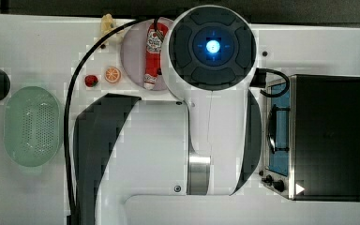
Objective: Drag mug left to right.
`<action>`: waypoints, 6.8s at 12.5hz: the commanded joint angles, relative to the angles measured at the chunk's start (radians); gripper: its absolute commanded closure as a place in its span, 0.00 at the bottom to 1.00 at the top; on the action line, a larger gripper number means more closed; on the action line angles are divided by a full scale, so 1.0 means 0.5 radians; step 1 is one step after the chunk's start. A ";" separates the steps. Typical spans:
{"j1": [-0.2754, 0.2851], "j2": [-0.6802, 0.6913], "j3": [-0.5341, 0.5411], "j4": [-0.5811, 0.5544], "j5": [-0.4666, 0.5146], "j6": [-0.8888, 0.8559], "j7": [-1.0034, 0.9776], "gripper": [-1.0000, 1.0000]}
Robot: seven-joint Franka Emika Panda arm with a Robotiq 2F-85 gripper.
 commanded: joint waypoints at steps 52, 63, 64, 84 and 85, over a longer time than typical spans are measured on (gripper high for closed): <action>-0.466 0.883 0.879 -0.990 -0.391 1.306 -0.980 0.83; -0.639 0.837 0.665 -0.997 -0.392 1.295 -1.419 0.83; -0.650 0.834 0.642 -0.998 -0.392 1.288 -1.438 0.83; -0.689 0.816 0.229 -0.949 -0.421 1.307 -1.783 0.70; -0.687 0.805 0.240 -0.942 -0.421 1.298 -1.783 0.59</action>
